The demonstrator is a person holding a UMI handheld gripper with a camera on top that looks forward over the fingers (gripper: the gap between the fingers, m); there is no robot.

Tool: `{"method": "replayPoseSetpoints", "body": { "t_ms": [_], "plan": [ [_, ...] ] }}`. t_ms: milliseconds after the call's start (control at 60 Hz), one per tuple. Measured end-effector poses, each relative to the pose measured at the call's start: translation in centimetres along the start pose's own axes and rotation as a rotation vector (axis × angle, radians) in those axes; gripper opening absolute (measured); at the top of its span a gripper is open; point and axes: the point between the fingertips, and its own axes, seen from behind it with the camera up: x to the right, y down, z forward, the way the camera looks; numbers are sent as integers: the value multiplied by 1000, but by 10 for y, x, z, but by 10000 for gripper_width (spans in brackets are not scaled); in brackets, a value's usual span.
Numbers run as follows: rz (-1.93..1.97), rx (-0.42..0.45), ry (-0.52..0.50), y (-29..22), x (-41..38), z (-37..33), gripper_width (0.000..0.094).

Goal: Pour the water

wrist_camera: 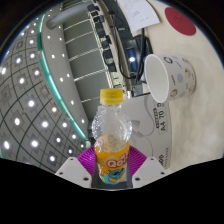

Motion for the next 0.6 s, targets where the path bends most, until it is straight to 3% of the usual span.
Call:
{"method": "replayPoseSetpoints", "body": {
  "t_ms": [350, 600],
  "plan": [
    [149, -24, 24, -22, 26, 3, 406],
    [-444, 27, 178, -37, -4, -15, 405]
  ]
}}
